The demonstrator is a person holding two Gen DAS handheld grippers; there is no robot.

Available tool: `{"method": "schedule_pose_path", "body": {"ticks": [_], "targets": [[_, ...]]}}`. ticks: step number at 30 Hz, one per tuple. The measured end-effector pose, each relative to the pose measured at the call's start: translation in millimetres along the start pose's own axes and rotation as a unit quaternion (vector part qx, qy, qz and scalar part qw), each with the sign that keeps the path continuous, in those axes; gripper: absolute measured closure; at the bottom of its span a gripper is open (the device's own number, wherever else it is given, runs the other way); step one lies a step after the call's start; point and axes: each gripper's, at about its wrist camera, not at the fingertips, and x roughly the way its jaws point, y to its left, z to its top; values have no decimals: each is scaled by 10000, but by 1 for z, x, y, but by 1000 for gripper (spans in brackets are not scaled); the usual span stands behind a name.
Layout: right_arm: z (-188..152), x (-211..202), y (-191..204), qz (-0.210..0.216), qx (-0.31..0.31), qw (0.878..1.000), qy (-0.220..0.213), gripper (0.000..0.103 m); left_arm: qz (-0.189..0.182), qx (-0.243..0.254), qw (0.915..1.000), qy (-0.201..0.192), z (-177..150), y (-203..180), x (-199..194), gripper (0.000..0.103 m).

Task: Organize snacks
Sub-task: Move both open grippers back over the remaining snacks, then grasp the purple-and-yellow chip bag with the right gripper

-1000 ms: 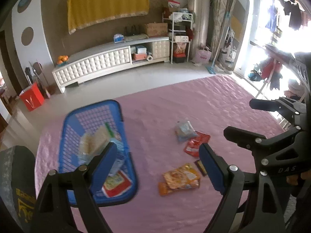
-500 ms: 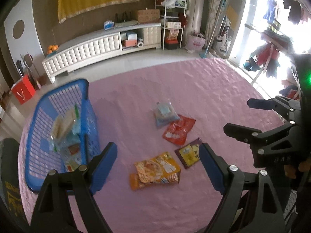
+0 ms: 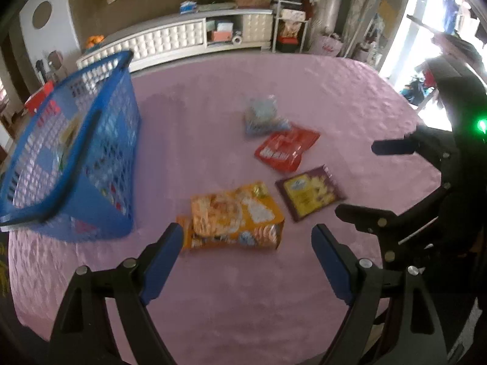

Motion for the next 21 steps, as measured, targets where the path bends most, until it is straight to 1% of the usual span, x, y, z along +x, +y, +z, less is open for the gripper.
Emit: {"method": "schedule_pose_path", "body": {"ticks": [2,4,6,11,14,16,18,20,21], "targets": [[1,7,7,-129,-619,9980,29,5,-58,-196,9998,88,-6,4,6,19],[0,15,12,-179,-1196,9926,111,5,-101,-312,9992,212,-10,7,15,19],[1,21,11,-76,-1424,9896,168,5,-54,-300,9992,265,-14,7,20,19],[6,38,-1,517,-1477,9870,368,5,18,-250,9989,392,-17,4,30,19],[7,51,-5,577,-1611,9840,507,5,-24,-306,9986,432,-18,2,35,19],[10,60,-7,659,-1584,9832,623,5,-2,-234,9985,488,-20,0,40,19],[13,62,-9,841,-1557,9824,601,5,101,-203,9983,533,-22,0,46,19],[12,62,-10,1014,-1602,9804,543,6,28,-267,9978,598,-25,2,48,19],[9,59,-10,1055,-1650,9795,476,9,14,-284,9978,594,-25,2,49,19]]}}
